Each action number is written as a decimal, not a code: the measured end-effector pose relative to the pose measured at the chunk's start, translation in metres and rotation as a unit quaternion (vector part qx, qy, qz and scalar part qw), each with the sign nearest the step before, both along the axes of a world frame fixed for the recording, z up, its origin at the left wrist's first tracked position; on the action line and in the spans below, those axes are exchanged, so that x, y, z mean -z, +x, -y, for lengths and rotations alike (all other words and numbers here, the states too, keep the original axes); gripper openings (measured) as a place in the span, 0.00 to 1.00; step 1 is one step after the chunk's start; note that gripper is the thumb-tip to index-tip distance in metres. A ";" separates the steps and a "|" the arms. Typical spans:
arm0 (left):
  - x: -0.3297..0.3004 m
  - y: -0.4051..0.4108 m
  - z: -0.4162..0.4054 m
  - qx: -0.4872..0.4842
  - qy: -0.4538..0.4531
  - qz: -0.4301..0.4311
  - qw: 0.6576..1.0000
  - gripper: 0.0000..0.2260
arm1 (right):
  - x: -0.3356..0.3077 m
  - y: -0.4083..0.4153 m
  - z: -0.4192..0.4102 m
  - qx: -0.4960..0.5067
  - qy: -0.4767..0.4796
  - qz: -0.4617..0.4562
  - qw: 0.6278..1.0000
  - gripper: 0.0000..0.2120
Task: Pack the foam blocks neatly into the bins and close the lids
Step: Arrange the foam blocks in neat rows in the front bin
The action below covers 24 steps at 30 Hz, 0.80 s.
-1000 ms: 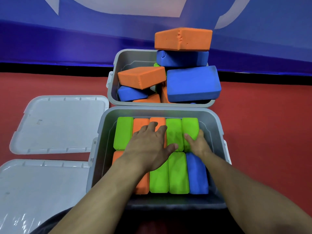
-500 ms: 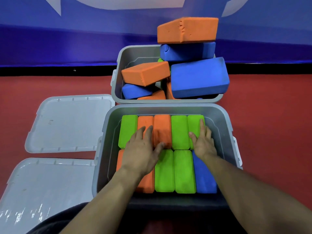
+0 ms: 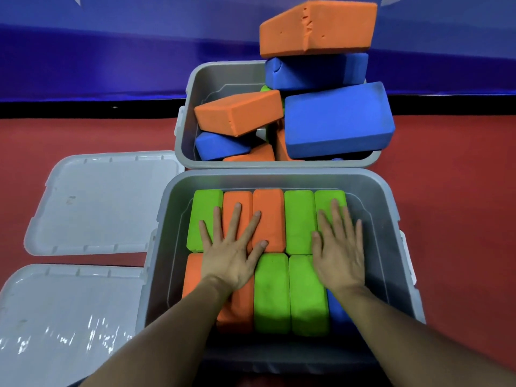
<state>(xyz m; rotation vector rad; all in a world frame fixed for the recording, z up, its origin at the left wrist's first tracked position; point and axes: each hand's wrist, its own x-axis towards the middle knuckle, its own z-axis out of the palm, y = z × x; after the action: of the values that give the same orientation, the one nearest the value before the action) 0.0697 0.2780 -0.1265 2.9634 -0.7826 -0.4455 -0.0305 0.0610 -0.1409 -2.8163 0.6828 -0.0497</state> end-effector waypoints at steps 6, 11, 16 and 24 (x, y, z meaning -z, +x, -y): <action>0.011 -0.001 0.003 0.008 -0.006 0.011 1.000 0.31 | -0.002 -0.005 -0.014 -0.133 -0.056 -0.116 0.983 0.33; 0.009 -0.001 0.014 0.014 0.004 0.001 1.000 0.31 | -0.004 -0.008 -0.002 -0.123 -0.070 -0.137 0.981 0.33; 0.019 -0.001 0.011 0.021 0.002 0.044 0.999 0.32 | -0.001 0.001 -0.012 -0.129 -0.080 -0.147 0.977 0.31; 0.003 0.007 0.007 0.037 0.022 -0.038 0.998 0.31 | -0.022 0.014 -0.006 -0.166 -0.014 -0.242 0.956 0.32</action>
<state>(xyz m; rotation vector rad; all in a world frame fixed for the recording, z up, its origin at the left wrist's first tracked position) 0.0762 0.2707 -0.1297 2.9445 -0.8876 -0.5841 -0.0164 0.0673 -0.1186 -2.9458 0.2820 0.7140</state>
